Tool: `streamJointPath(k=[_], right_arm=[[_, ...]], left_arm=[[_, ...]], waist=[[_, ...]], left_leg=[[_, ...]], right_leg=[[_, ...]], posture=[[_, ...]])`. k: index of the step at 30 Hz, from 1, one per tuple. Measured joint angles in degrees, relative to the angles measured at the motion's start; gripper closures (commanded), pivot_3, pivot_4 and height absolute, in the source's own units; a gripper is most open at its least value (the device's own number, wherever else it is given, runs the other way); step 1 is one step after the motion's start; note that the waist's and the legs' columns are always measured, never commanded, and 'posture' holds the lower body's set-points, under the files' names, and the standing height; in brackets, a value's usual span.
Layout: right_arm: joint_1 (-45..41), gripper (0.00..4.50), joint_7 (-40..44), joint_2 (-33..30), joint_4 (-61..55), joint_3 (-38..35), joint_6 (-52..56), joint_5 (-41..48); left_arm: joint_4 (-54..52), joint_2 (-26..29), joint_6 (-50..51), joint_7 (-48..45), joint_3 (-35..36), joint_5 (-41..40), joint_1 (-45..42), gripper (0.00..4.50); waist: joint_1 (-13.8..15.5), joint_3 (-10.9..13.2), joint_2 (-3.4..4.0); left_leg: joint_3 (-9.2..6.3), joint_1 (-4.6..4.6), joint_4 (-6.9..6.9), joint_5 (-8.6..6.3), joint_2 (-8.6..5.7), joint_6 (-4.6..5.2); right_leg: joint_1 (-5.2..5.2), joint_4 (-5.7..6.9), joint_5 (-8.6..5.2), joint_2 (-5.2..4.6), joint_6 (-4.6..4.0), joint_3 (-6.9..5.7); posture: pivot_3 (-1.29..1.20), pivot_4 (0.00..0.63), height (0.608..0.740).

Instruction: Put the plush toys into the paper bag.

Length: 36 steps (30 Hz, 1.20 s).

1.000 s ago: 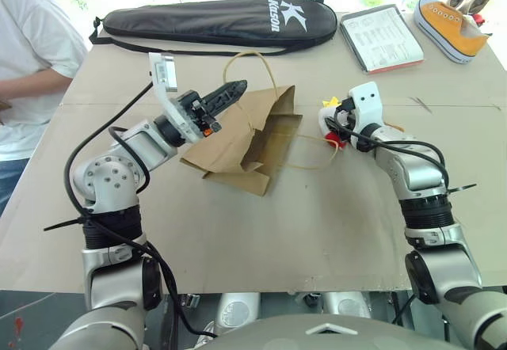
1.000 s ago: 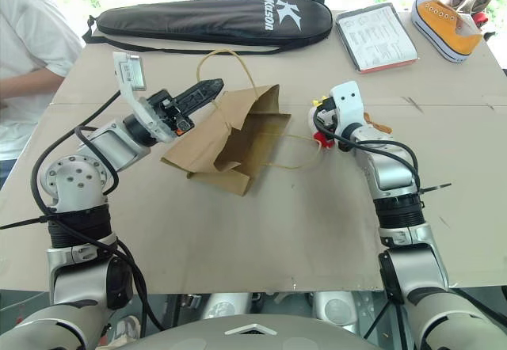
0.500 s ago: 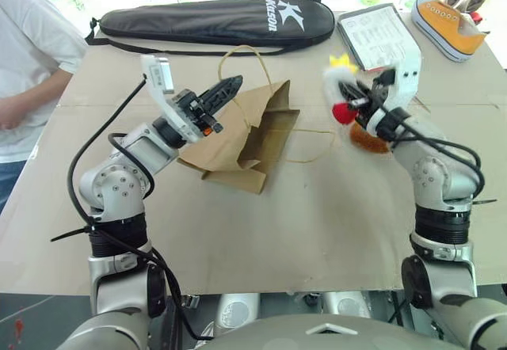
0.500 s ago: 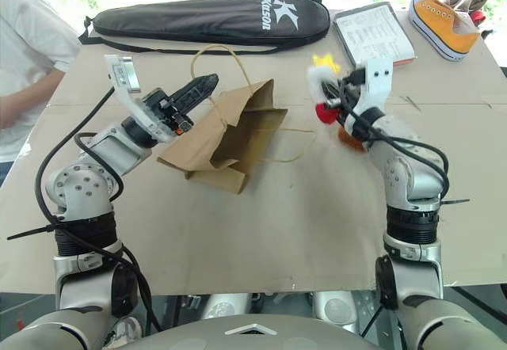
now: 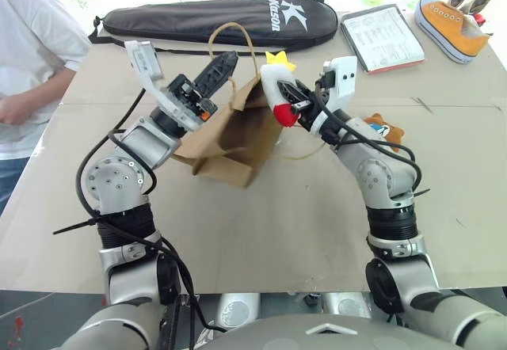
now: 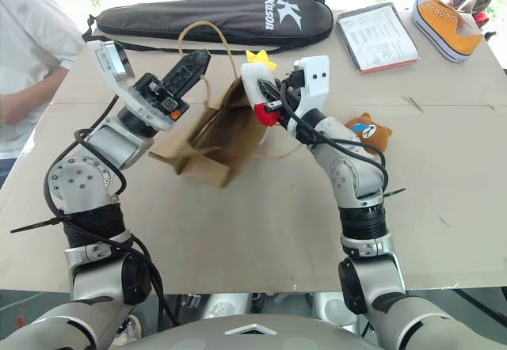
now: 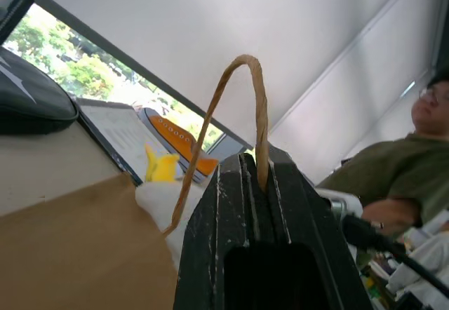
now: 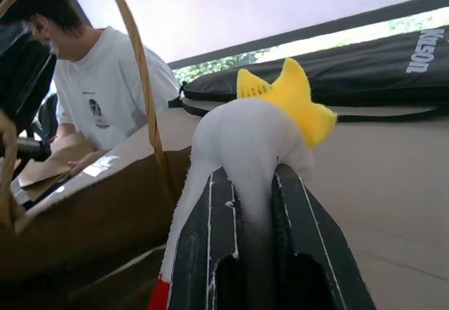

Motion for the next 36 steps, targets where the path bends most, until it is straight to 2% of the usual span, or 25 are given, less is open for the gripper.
streamJointPath(k=[8,14,19,25,31,32,34,36], right_arm=[[1.1,4.48,2.2,-1.0,0.7,6.5,-1.2,-3.1],[1.0,4.48,1.3,-2.1,-0.7,3.1,-1.6,-2.7],[1.1,4.48,3.7,-5.5,-1.1,4.2,-0.5,-3.0],[-4.6,4.48,7.7,-0.1,13.9,8.9,-3.9,-5.1],[-8.8,4.48,14.3,-0.1,25.4,10.8,-8.9,-7.5],[-8.9,4.14,14.4,-0.2,25.7,10.9,-9.0,-7.6],[-9.6,3.45,20.8,-2.8,30.0,13.3,-11.3,-9.4],[-9.3,2.57,23.2,-4.1,30.0,13.8,-11.6,-9.7]], left_arm=[[-0.2,-2.3,0.0,4.0,-0.2,-1.2,0.3,4.50],[-0.4,-2.4,-0.1,4.8,-0.1,-1.2,0.5,4.50],[-0.5,-2.9,-0.2,4.8,-0.2,-1.2,1.1,4.50],[-1.5,-4.3,-0.5,3.4,-2.9,-1.1,1.1,4.50],[-3.1,-3.5,-0.4,0.6,-4.7,-1.0,2.6,4.50],[-3.2,-3.4,-0.3,0.6,-4.8,-1.0,2.6,4.50],[-4.5,-1.3,0.1,-2.3,-6.2,-0.1,4.6,4.50],[-4.9,0.0,0.1,-4.1,-6.6,0.7,5.7,4.50]], waist=[[0.1,0.0,0.00],[0.2,0.0,0.00],[0.0,0.0,0.00],[-0.1,0.0,0.00],[0.1,0.0,0.00],[0.1,0.0,0.00],[-0.1,0.0,0.01],[-0.1,0.0,0.01]], left_leg=[[0.00,0.00,0.00,0.01,0.00,-0.02],[0.00,-0.02,0.00,0.02,-0.02,-0.03],[-0.01,-0.01,0.00,0.01,-0.01,-0.01],[0.00,-0.01,-0.01,0.04,0.01,-0.06],[0.03,-0.03,-0.01,0.09,-0.07,-0.16],[0.03,-0.02,-0.01,0.09,-0.07,-0.16],[0.01,-0.02,-0.02,0.09,-0.05,-0.16],[-0.01,-0.02,-0.02,0.09,-0.03,-0.15]], right_leg=[[-0.01,0.00,0.00,0.03,0.00,-0.01],[-0.01,-0.02,0.00,0.00,0.00,-0.01],[-0.02,0.00,0.00,0.06,0.00,-0.02],[-0.02,-0.02,0.00,0.08,-0.01,-0.01],[0.00,-0.06,0.00,-0.03,-0.01,0.02],[0.00,-0.06,0.00,-0.03,-0.01,0.02],[-0.01,-0.04,0.00,0.01,-0.01,0.02],[-0.02,-0.04,0.00,0.02,-0.01,0.00]], posture=[[0.00,0.150,0.740],[0.00,0.150,0.740],[0.00,0.150,0.740],[0.00,0.150,0.740],[0.00,0.150,0.740],[0.00,0.150,0.740],[0.00,0.150,0.740],[0.00,0.150,0.740]])
